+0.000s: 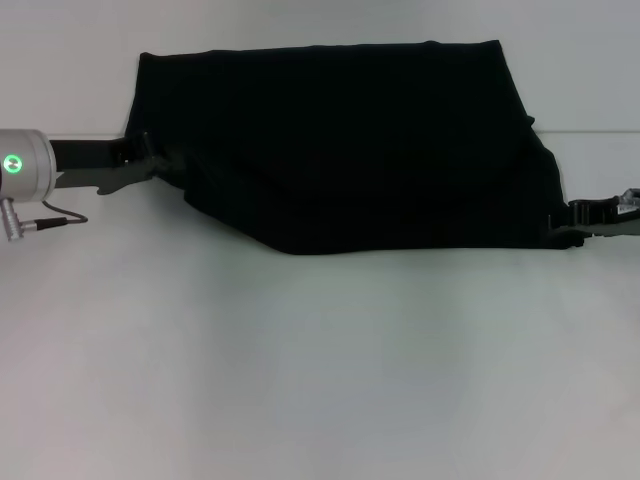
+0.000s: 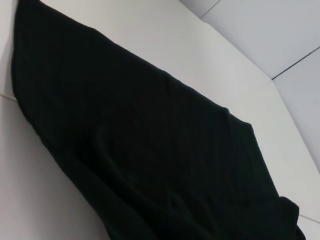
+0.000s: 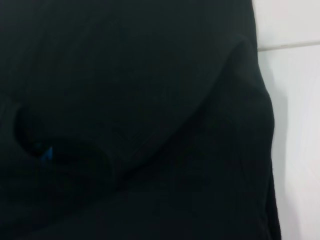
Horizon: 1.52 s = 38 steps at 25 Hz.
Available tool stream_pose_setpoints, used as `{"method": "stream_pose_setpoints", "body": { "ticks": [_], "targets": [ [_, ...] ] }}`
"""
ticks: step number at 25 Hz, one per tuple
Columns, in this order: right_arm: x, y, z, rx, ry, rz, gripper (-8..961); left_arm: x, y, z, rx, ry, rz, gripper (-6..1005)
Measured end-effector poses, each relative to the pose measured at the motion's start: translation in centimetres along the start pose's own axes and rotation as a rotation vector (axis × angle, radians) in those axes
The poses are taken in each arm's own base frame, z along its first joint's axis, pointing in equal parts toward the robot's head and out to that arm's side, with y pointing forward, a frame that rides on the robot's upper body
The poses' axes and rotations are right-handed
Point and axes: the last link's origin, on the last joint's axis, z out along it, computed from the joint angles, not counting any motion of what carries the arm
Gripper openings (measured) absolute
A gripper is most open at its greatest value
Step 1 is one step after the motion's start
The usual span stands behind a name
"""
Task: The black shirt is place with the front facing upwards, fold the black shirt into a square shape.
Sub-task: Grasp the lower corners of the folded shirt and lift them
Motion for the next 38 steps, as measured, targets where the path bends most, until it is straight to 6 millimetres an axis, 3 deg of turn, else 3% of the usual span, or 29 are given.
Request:
{"method": "stream_pose_setpoints", "body": {
  "ticks": [2, 13, 16, 21, 27, 38],
  "targets": [
    [0.0, 0.0, 0.0, 0.001, 0.001, -0.001, 574, 0.0, 0.0, 0.0, -0.002, 0.002, -0.003, 18],
    [-0.1, -0.9, -0.4, 0.034, -0.001, 0.0, 333, -0.2, 0.1, 0.0, -0.009, -0.004, -0.005, 22],
    [-0.1, -1.1, -0.5, 0.035, 0.001, 0.001, 98, -0.2, 0.2, 0.0, -0.013, -0.008, -0.003, 23],
    [0.1, -2.1, -1.2, 0.036, 0.015, 0.014, 19, -0.4, 0.3, -0.5, -0.031, -0.044, 0.006, 25],
    [0.9, -3.0, -3.2, -0.005, 0.06, 0.026, 19, -1.4, 0.1, -2.3, -0.077, -0.115, 0.022, 28],
    [6.2, -5.5, -9.4, -0.088, 0.278, 0.051, 19, -5.2, -0.6, -7.5, -0.125, -0.431, 0.074, 32]
  ]
}}
